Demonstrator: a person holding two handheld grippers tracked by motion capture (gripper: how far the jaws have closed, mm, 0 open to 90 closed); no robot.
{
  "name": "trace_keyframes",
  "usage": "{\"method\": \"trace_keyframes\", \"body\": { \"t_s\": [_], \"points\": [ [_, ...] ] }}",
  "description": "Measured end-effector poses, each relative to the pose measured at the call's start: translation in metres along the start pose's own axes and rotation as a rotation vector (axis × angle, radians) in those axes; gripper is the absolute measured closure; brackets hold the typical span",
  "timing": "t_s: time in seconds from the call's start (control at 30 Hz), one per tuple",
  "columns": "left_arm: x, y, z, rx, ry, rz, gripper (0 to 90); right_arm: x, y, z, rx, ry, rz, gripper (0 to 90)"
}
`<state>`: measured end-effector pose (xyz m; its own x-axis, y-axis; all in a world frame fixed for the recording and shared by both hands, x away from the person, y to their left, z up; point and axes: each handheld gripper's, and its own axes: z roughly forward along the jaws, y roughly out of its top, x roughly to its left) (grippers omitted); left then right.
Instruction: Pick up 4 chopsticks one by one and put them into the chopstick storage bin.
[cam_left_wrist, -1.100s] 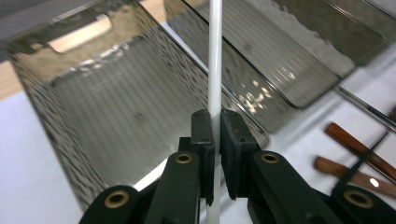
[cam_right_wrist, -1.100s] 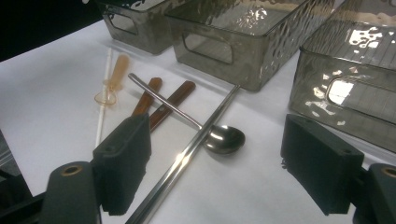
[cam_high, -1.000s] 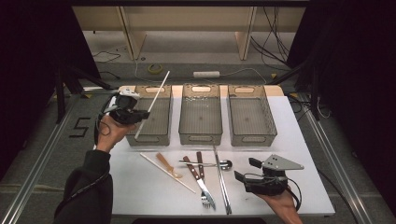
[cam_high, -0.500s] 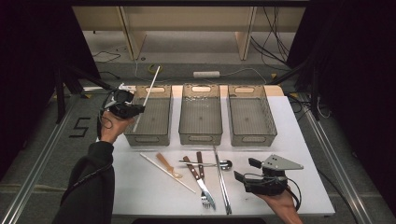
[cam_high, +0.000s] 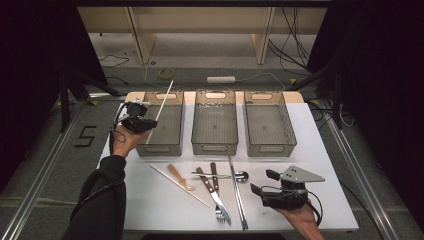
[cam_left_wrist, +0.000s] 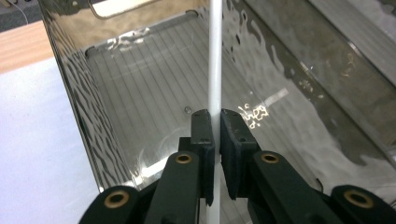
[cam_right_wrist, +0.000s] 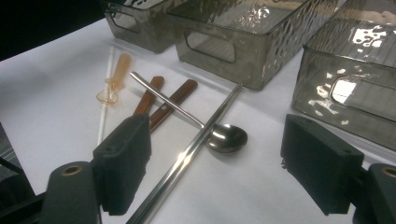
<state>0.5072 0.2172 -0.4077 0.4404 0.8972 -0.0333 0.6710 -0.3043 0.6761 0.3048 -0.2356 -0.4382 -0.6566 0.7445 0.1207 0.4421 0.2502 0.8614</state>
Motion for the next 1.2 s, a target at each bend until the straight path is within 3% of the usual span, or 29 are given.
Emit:
{"method": "trace_keyframes", "body": {
  "t_s": [0.47,0.5,0.57,0.7,0.83,0.9,0.97,1.1,1.2],
  "points": [
    [0.005,-0.008,0.008,0.039,0.025,-0.05,82.5,0.0,0.0,0.0,0.001,-0.001,-0.003,25.5],
    [0.004,-0.008,0.007,0.036,0.031,-0.052,81.7,0.0,0.0,0.0,0.002,0.0,0.0,25.5],
    [0.003,-0.006,0.005,0.033,0.047,-0.056,71.4,0.0,0.0,0.0,0.002,0.0,-0.001,25.5],
    [-0.008,-0.001,-0.008,0.031,0.039,0.014,53.2,0.0,0.0,0.0,0.002,0.001,-0.001,25.5],
    [-0.023,0.001,-0.028,0.012,-0.062,0.095,40.1,0.0,0.0,-0.001,0.001,0.001,-0.004,25.5],
    [-0.035,-0.002,-0.039,0.004,-0.109,0.155,36.1,0.001,0.0,-0.001,0.002,0.001,-0.005,25.5],
    [-0.042,-0.001,-0.044,0.034,-0.133,0.197,32.7,0.001,0.0,0.0,0.002,0.002,-0.004,25.5],
    [-0.058,-0.002,-0.056,0.046,-0.229,0.246,25.8,0.003,0.001,-0.001,0.001,0.001,-0.012,25.5],
    [-0.069,-0.006,-0.06,0.058,-0.229,0.289,23.1,0.002,0.001,-0.002,-0.005,-0.002,-0.01,25.5]
  ]
}}
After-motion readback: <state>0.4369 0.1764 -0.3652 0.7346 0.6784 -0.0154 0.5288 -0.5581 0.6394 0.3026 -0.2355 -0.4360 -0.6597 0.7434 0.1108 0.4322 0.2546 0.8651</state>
